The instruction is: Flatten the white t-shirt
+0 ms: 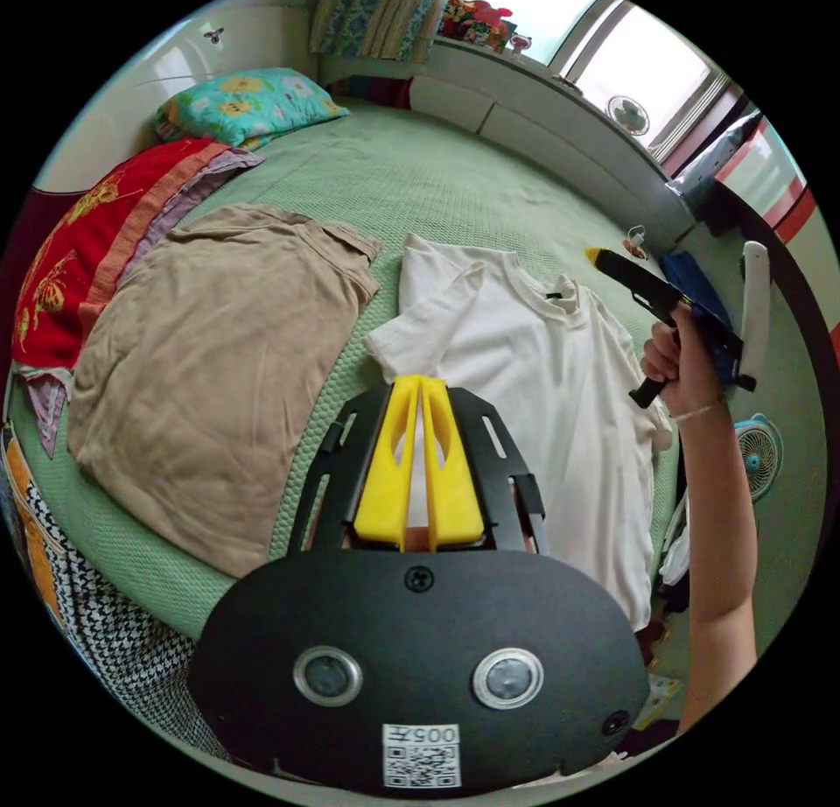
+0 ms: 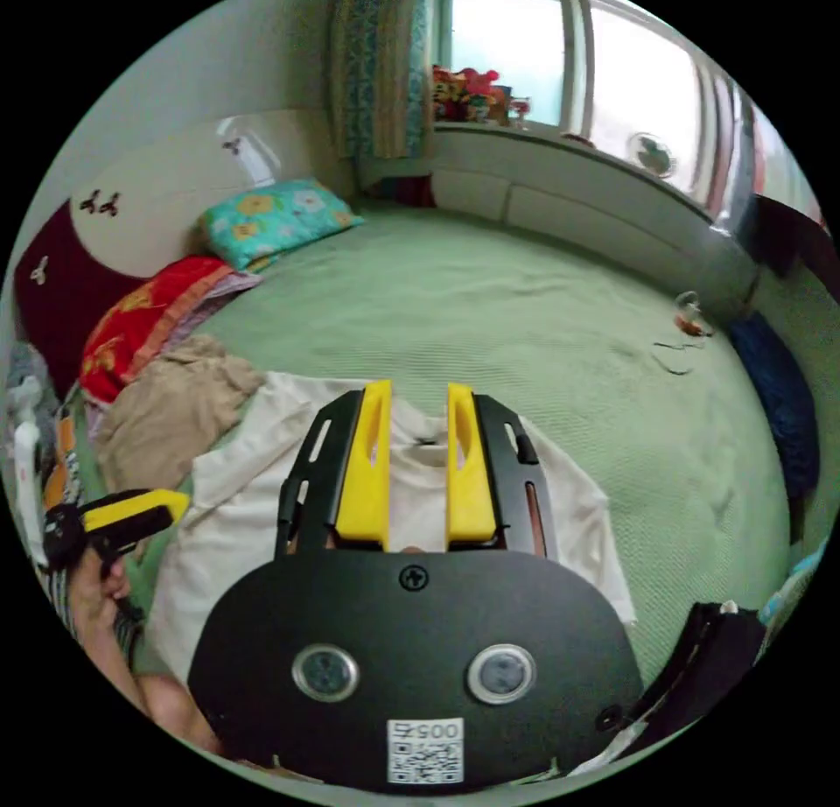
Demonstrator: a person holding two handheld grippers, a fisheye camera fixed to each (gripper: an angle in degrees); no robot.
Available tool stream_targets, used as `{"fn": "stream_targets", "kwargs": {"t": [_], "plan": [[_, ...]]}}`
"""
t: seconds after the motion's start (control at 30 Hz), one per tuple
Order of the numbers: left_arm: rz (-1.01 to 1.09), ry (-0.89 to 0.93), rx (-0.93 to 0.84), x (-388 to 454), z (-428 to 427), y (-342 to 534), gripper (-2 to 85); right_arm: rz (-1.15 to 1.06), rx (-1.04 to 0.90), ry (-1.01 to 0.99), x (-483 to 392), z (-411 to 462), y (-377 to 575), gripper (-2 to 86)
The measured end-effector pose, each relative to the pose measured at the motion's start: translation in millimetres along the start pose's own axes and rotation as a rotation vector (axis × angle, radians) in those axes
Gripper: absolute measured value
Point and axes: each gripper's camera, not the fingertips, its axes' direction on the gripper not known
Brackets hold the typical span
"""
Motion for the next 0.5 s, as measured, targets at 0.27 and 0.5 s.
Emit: {"fn": "stream_targets", "kwargs": {"t": [0.27,0.5], "plan": [[-0.089,-0.063,-0.008,-34.2,-10.6,4.7,-0.6,-0.182,-0.096,-0.283,-92.5,27.4,22.1,11.5],[-0.145,-0.052,0.000,-61.7,-20.3,8.1,-0.6,-0.367,-0.152,-0.127,-155.8,52.6,50.8,5.0]]}}
